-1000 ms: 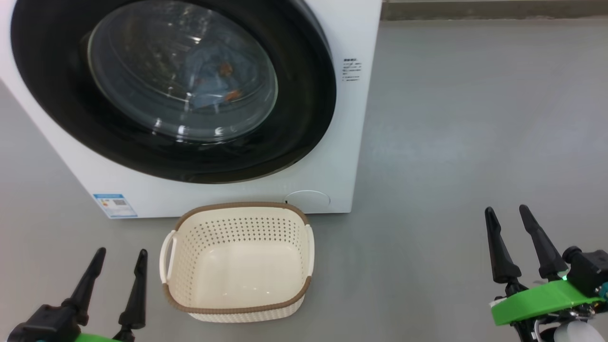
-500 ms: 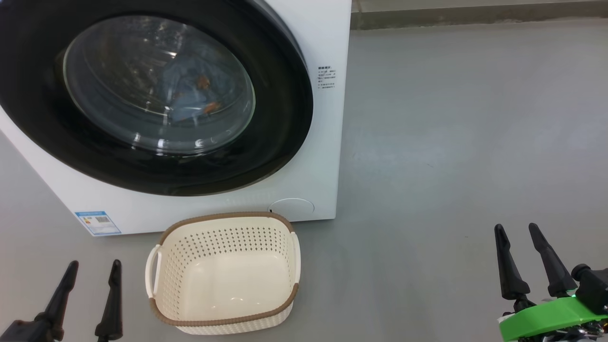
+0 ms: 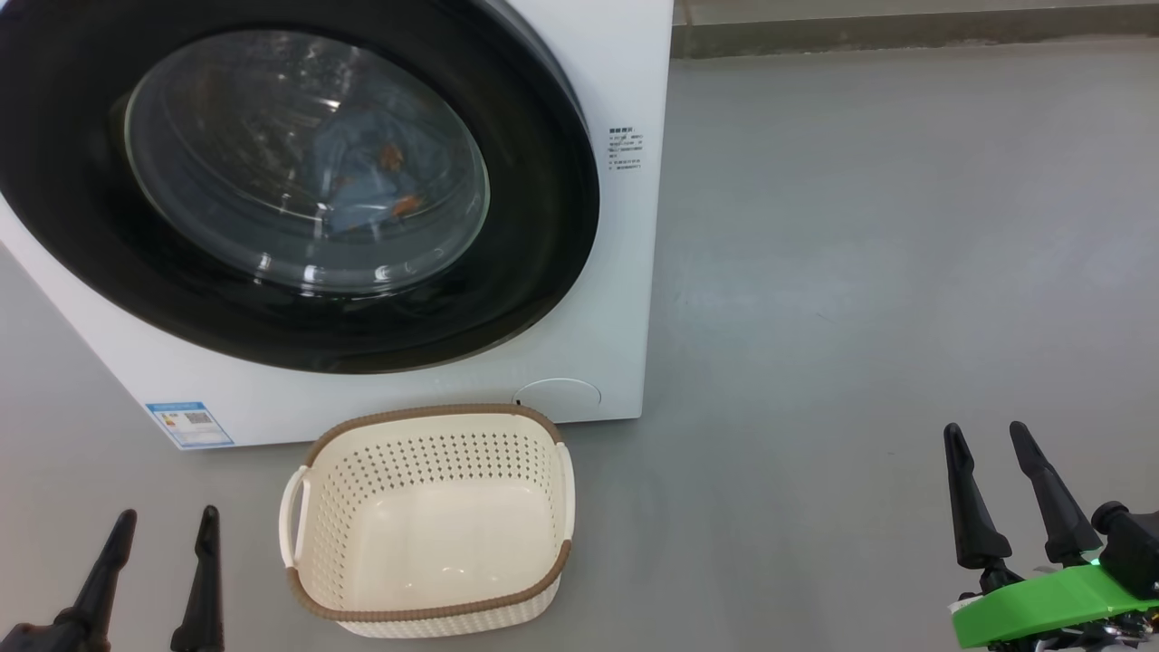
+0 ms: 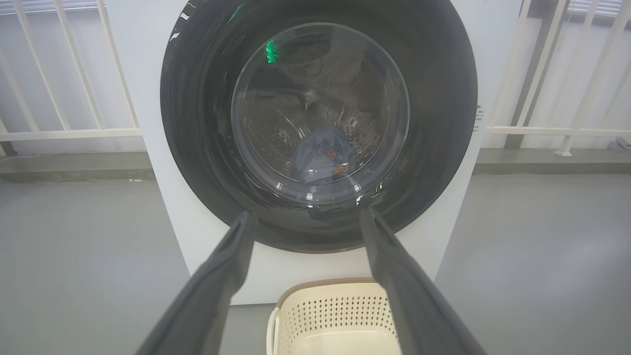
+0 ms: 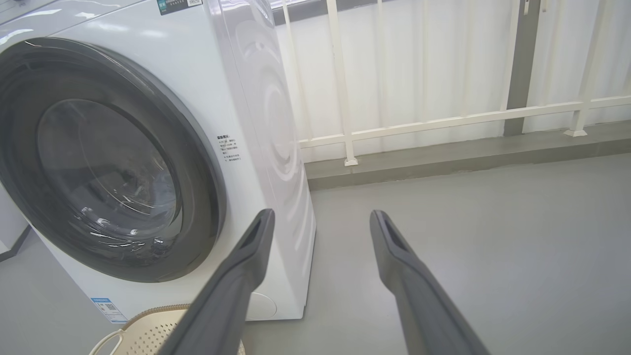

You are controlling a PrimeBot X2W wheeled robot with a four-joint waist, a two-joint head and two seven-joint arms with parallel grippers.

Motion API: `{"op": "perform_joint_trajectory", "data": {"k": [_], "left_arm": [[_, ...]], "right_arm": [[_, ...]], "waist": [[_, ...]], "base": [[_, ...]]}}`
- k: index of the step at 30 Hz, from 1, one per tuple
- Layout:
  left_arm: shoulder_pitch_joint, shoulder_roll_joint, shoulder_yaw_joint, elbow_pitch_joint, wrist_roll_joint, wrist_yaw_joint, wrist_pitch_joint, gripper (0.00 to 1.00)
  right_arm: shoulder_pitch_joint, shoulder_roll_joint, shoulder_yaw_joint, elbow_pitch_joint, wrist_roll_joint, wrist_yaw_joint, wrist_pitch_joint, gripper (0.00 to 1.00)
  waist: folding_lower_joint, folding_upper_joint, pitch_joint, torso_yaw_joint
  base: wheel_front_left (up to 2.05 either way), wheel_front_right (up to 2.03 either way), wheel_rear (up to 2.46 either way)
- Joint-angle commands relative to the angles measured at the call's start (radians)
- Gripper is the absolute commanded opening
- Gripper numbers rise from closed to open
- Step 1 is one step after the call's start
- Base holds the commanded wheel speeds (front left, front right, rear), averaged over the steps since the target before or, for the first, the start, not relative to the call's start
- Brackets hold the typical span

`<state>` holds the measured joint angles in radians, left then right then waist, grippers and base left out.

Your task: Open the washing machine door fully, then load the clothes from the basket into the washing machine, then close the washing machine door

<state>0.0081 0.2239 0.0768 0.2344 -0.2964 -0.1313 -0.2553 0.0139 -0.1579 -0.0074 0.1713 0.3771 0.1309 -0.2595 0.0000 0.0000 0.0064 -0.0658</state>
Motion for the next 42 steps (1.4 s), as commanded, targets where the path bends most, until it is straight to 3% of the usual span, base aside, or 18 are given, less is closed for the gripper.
{"op": "perform_joint_trajectory", "data": {"k": [1,15,16,23,30,34,42], "left_arm": [[-0.017,0.017,0.041,-0.031,0.013,0.001,-0.006,1.00],[-0.013,0.014,0.048,-0.039,0.027,0.001,-0.006,1.00],[0.000,-0.005,0.010,-0.007,0.019,0.000,0.000,0.00],[0.022,-0.076,-0.012,0.069,0.016,0.000,0.003,0.00],[0.015,-0.081,-0.008,0.065,-0.059,0.000,0.025,0.00],[0.010,-0.084,-0.007,0.064,-0.101,0.000,0.036,0.00],[0.001,-0.091,-0.004,0.060,-0.187,0.000,0.059,0.00]], "right_arm": [[0.004,-0.013,0.014,-0.030,-0.008,0.000,-0.002,1.00],[0.003,-0.010,0.015,-0.036,-0.009,0.000,-0.002,1.00],[0.017,0.004,0.000,-0.009,-0.001,0.000,0.000,0.00],[0.021,0.048,0.008,0.085,0.003,0.000,0.004,0.00],[0.014,0.050,0.003,0.082,0.074,0.000,0.024,0.00],[0.010,0.051,0.001,0.083,0.114,0.000,0.035,0.00],[0.000,0.054,-0.005,0.083,0.194,0.000,0.057,0.00]], "waist": [[0.0000,0.0000,0.000,0.001],[0.0000,0.0000,0.001,0.010],[0.0000,0.0000,0.001,0.010],[0.0001,0.0000,0.001,0.010],[0.0024,0.0000,-0.002,0.014],[0.0003,0.0000,0.000,0.015],[0.0002,0.0000,0.000,0.019]], "base": [[0.00,0.00,0.00],[0.00,0.00,0.00],[0.00,0.00,0.00],[0.00,0.00,0.00],[0.00,0.00,0.00],[0.00,0.00,0.00],[0.00,0.00,0.00]]}}
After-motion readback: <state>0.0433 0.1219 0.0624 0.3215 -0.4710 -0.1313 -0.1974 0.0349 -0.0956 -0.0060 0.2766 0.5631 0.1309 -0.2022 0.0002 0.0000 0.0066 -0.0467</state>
